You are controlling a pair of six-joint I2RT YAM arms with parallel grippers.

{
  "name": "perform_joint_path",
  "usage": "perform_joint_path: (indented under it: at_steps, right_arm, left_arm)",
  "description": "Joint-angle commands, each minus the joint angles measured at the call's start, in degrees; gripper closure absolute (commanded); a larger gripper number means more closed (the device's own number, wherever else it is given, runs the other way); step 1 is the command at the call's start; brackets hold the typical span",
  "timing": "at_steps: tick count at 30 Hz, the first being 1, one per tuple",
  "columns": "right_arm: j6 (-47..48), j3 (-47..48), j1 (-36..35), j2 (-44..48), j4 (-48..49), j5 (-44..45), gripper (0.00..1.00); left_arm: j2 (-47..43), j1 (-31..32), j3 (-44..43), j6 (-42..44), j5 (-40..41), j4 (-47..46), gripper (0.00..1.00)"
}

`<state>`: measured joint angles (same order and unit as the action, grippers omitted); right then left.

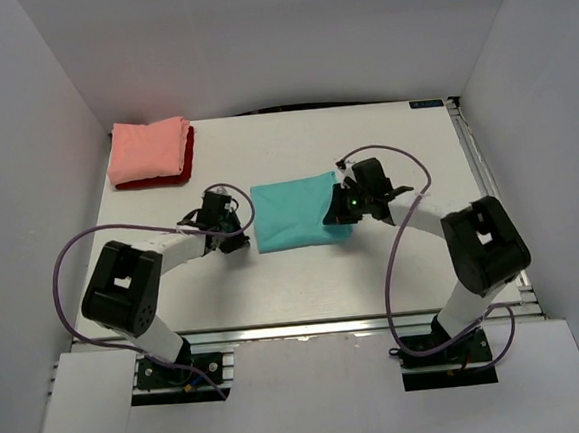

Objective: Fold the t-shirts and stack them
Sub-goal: Smooth out wrinkles on the folded tshirt

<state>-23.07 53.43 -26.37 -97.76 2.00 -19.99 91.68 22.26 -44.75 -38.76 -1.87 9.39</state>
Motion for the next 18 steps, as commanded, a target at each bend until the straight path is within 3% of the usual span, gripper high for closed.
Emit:
perform_joint_path:
  at_steps: [1,8,9,10,13,14,15,16,18]
  right_arm:
    - [3.12,-0.69,0.18,6.24,-4.11,5.91,1.00]
    - [4.96,-0.34,0.44,15.66,-8.94,18.31,1.00]
    - [5.40,-0.34,0.53,16.54,-9.47,19.10,1.00]
    - [6.01,-0.34,0.53,18.11,-10.69,19.63,1.00]
    - [6.46,-2.09,0.71,22.32,-11.49,23.14,1.00]
    - [6.46,-2.62,0.88,23.39,-11.58,23.76,1.00]
    - [6.46,-3.06,1.06,24.36,-11.75,24.81,1.00]
    - [6.63,-3.76,0.97,26.37,-12.10,25.26,1.00]
    - [6.99,-4.38,1.06,28.83,-12.46,26.05,1.00]
  left_arm:
    - [-3.78,0.06,-1.30,0.79,0.99,1.42,1.00]
    - [-6.95,-0.11,-5.43,4.48,8.45,8.54,0.98]
    - [-7.56,-0.20,-5.78,4.75,8.46,8.89,0.63]
    - [-8.87,-0.29,-6.13,5.18,8.03,8.46,0.42]
    - [-10.20,-0.82,-7.10,6.06,4.86,7.31,0.38]
    - [-10.38,-0.82,-7.80,6.50,2.86,6.27,0.40]
    - [-10.55,-0.82,-8.07,6.77,2.05,5.74,0.52]
    - [-10.64,-0.90,-8.42,6.95,1.96,5.56,0.91]
    - [-10.03,-0.90,-10.79,8.26,2.39,7.47,1.00]
